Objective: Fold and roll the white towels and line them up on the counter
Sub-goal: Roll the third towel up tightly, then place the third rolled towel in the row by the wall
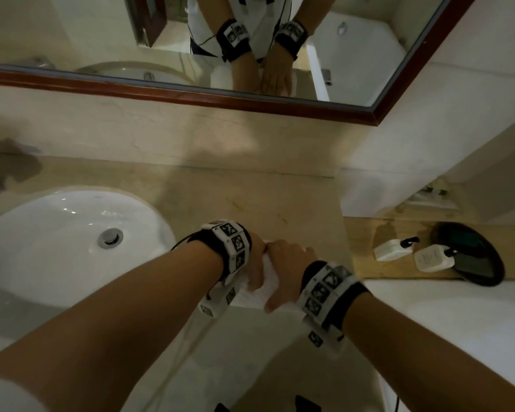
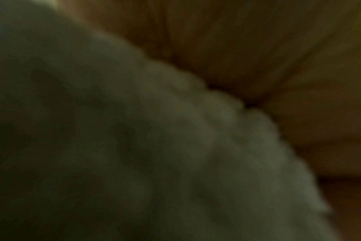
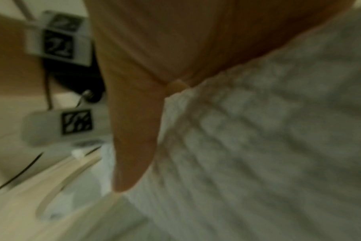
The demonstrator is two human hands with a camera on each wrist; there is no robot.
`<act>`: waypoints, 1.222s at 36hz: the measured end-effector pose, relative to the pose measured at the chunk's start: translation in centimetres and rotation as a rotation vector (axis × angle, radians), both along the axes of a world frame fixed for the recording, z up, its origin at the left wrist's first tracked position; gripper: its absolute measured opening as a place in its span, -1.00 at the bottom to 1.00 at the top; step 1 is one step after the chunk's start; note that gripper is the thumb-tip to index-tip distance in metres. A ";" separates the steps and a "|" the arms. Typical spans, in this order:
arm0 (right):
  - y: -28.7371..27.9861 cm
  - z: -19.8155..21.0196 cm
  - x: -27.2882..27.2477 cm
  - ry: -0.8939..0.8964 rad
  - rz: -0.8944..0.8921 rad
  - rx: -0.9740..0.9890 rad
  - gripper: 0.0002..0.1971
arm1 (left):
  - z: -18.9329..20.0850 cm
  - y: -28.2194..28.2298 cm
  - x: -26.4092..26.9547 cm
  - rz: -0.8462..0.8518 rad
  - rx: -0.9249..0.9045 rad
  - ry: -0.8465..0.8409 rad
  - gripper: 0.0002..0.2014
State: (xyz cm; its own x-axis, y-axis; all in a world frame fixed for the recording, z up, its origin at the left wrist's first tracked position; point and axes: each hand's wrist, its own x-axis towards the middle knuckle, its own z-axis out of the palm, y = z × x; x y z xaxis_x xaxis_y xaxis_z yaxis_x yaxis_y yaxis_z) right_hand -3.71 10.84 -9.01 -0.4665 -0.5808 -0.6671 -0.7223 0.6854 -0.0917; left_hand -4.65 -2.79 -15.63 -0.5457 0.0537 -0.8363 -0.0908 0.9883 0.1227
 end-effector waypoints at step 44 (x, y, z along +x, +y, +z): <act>-0.7 -3.3 2.5 -0.848 -0.965 -0.346 -0.33 | 2.1 -0.3 15.4 1.559 0.498 0.627 0.14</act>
